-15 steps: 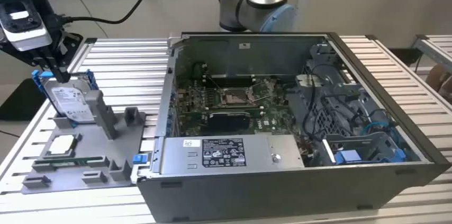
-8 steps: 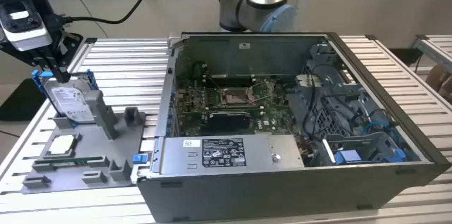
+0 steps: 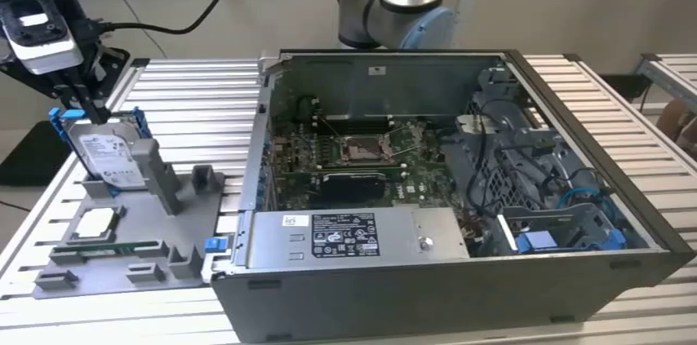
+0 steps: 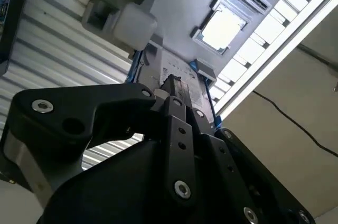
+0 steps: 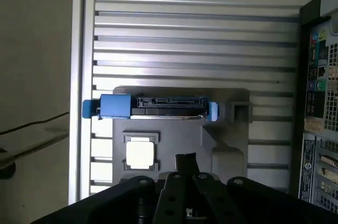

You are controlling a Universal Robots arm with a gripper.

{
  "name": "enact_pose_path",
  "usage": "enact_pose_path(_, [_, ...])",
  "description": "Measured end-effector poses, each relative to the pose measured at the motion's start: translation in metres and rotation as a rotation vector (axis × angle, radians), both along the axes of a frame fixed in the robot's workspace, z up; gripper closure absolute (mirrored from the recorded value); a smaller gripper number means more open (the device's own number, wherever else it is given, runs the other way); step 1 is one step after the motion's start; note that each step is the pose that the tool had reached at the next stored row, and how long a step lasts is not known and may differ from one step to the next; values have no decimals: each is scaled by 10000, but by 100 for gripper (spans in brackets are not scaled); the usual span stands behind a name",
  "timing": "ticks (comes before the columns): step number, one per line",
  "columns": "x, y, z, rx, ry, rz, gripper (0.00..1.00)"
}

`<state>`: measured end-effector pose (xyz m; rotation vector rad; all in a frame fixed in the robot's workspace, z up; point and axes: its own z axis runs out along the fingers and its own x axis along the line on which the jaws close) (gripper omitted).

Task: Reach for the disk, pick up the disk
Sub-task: 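Reach for the disk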

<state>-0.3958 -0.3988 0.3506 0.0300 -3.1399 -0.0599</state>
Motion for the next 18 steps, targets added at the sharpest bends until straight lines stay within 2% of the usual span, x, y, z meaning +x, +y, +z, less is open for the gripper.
enact_pose_path(3, [-55, 100, -1, 0, -1, 0, 100])
enact_pose_path(4, [-131, 146, -1, 0, 0, 0, 100])
enact_pose_path(8, [-291, 215, -3, -1, 1, 0, 100])
enact_pose_path(12, [-370, 320, -5, 1, -2, 0, 100])
enact_pose_path(14, [-399, 346, -6, 0, 0, 0, 100])
enact_pose_path(18, [-429, 348, -12, 0, -1, 0, 100])
